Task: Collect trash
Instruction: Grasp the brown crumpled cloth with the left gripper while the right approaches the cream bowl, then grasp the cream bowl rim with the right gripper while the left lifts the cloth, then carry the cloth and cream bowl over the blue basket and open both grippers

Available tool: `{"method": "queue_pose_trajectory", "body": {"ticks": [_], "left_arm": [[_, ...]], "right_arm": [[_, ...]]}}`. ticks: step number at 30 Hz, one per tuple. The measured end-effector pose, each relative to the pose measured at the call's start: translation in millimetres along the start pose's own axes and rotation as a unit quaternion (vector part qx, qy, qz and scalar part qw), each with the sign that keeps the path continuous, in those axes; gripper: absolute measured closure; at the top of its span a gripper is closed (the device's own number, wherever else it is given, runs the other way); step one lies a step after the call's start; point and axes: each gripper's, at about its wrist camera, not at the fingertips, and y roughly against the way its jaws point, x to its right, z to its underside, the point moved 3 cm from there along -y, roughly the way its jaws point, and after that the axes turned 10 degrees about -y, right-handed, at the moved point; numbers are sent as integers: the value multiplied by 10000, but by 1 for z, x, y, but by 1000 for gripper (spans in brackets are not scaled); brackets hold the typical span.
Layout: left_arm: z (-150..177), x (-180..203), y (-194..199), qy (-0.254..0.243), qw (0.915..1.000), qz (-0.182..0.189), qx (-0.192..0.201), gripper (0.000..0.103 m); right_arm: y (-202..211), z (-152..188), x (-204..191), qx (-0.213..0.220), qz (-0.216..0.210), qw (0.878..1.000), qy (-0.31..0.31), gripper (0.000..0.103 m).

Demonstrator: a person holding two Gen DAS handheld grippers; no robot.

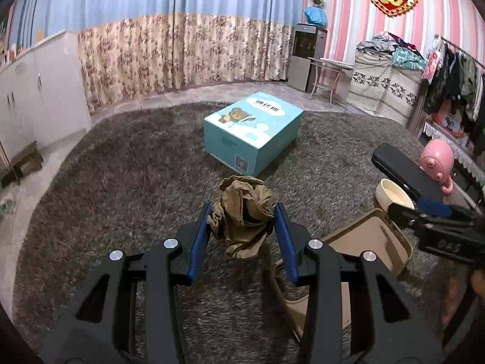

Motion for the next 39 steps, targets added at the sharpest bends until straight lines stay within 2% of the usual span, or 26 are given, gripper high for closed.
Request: {"method": "queue_pose_trajectory", "body": {"ticks": [3,7,11,17,24,27,32,39], "left_arm": [[0,-6,-9,160,9998,108,-107,62],[0,-5,-12,156,9997,139,-134,62],[0,1,-13,97,9998,118,-128,62],[-2,7,-9,-46,10000,63,-5,62],[-11,42,10,-705,9966,-297,303,62],[-16,62,26,-854,9954,-79,416,62],[-24,120,57,-785,9933,642,558,62],[-20,215,95,-1410,9794,1237,742,62]], "right_arm": [[-3,0,0,-81,-91,9999,25,44],[7,0,4,136,-293,9994,-79,44],[37,-3,8,551,-215,9982,-5,44],[111,3,39,975,193,9950,67,44],[203,24,118,1211,993,9876,-136,44],[235,39,152,1289,1445,9809,-209,44],[282,69,220,1599,2142,9598,-855,44],[307,95,283,1788,2842,9339,-1231,44]]}}
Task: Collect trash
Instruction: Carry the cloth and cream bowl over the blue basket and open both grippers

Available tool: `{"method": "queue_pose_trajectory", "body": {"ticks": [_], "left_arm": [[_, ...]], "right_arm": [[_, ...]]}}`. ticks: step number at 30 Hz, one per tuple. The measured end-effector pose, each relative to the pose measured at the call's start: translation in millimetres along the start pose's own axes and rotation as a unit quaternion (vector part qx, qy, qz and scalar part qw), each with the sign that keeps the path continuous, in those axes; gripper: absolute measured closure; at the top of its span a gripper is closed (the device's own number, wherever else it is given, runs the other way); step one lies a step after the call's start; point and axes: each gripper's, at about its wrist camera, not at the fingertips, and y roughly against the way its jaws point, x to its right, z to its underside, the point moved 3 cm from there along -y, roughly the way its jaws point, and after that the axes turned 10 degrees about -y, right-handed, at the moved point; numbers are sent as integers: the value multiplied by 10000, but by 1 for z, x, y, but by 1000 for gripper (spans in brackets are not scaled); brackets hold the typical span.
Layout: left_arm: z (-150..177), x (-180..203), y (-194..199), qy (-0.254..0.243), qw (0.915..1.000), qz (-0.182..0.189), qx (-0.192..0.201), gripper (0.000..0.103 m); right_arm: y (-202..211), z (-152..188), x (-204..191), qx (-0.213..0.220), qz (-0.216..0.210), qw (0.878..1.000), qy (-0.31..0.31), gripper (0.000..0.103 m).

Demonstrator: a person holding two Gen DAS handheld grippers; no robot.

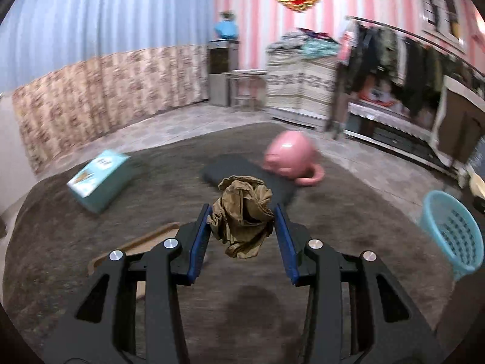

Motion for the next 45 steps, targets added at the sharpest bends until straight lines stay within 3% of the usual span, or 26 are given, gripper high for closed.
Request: {"method": "queue_pose_trajectory", "body": {"ticks": [12,24,37,40,45], "left_arm": [[-19,141,-7,-587,9933,997,-15,62],[-32,231,-22,-1020,9835,1493,-40,62],[-40,351,-36,-1613,9599,2293,87,61],[-40,369,-44,-1791,9563,2311,34,57],[-42,365,-48,-1740,9638,2019,93,25]], "right_arm": [[-21,3,53,-121,441,9983,-360,44],[-42,2,105,-158,540,9945,-881,44],[-51,15,167,-277,975,9817,-1609,44],[-51,16,175,-280,1007,9792,-1741,44],[-52,16,166,-290,932,9816,-1639,44]]}}
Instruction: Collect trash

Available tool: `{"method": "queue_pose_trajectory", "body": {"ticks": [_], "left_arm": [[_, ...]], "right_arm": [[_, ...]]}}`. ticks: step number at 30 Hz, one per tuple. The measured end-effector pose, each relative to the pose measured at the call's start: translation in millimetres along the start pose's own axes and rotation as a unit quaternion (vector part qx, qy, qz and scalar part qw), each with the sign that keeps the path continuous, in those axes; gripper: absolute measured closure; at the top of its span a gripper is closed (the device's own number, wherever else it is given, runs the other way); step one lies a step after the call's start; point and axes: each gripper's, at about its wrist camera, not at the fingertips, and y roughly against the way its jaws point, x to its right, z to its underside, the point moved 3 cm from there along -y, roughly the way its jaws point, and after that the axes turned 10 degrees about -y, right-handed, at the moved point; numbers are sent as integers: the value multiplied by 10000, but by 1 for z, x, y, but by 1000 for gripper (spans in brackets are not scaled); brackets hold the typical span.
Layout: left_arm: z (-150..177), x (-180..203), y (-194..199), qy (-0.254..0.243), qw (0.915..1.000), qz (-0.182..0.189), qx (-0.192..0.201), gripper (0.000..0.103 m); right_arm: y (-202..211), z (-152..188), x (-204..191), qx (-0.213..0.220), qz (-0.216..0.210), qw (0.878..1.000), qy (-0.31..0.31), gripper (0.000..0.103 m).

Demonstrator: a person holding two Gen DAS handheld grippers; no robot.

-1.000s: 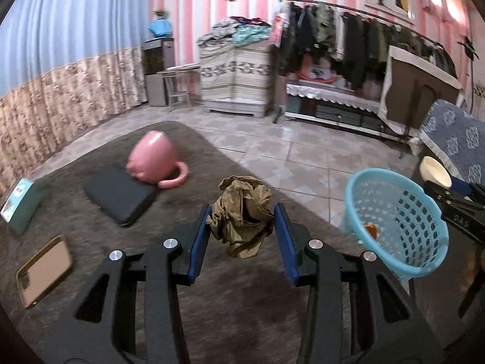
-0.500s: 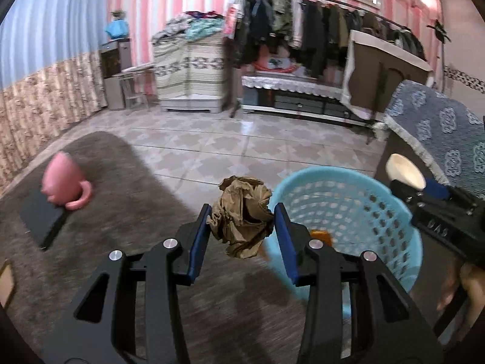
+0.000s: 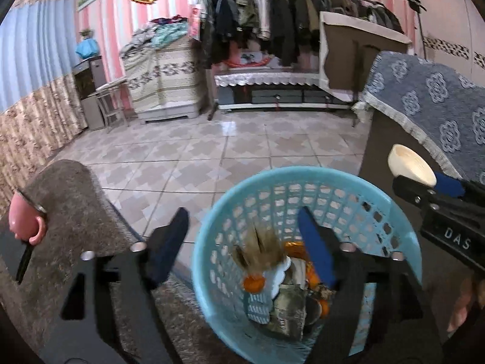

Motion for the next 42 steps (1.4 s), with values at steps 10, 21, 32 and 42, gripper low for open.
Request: {"method": "queue_pose_trajectory", "body": {"ticks": [10,21,32,42], "left_arm": [[7,-52,46,544,9966,-569,259,6],[61,-114,116,1093,9881,-1072,152,5],[106,-159,181,1427,9737,-1776,84,5],[151,-179,239,1618,9683,-1901,-21,5]], "right_arm": [[-2,4,-25,-14,-114,9994,311,44],[-8,13,-50,-19,-133,9983,566,22],[6,17,-64,-51,-352,9974,626,5],[60,23,-79,349,-1073,9929,370,4]]}}
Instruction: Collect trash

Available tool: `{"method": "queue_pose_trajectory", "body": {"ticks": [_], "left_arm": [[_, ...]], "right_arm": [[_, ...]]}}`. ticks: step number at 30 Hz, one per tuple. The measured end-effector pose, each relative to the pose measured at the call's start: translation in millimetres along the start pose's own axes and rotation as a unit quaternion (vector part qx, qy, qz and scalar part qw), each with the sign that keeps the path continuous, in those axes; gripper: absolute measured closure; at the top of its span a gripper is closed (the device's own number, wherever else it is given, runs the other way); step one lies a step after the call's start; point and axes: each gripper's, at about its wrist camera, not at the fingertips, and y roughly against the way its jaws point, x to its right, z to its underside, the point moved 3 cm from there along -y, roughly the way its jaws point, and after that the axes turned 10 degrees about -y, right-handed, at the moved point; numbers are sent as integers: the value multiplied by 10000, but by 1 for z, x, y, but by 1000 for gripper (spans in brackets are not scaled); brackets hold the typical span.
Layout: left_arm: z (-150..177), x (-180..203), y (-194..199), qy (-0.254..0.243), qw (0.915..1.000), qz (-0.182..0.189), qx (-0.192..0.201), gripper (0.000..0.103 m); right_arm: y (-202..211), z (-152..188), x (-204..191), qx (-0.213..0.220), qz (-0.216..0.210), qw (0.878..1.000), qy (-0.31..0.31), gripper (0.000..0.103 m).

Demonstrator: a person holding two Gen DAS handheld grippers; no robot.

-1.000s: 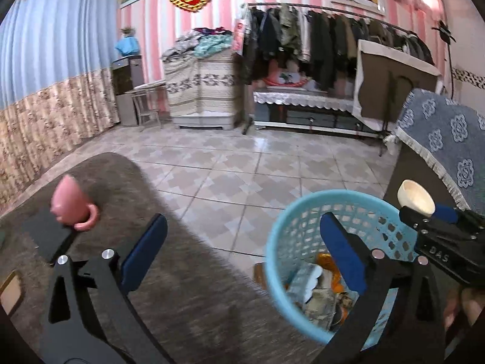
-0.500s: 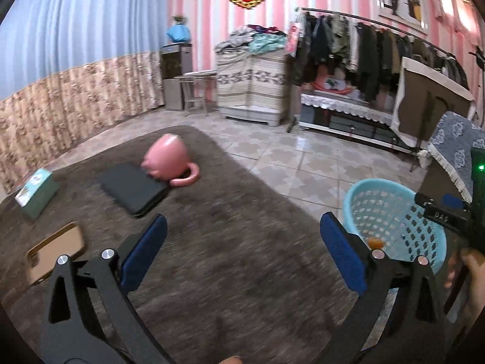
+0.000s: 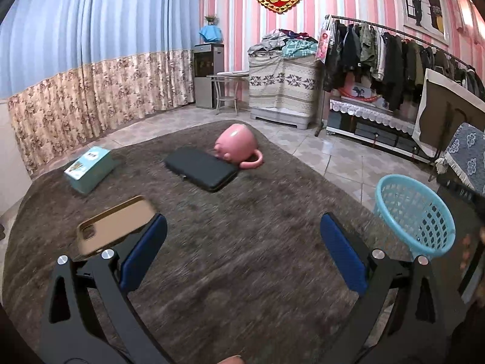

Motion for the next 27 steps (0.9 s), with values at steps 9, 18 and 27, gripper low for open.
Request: {"method": "queue_pose_trajectory", "body": {"ticks": [9,18,27], "left_arm": [[9,-35,45,231,9994,-168,175,5],[36,-48,65,397,9968,-637,278,5],[52,-38,68,382,9984,-356,212,5]], "right_arm": [[59,13,-63,305,-544,9971,446,4],[92,74,-95,-229,-983,9914,832,4],[107,100,-106,-255,-960,9906,939,4]]}}
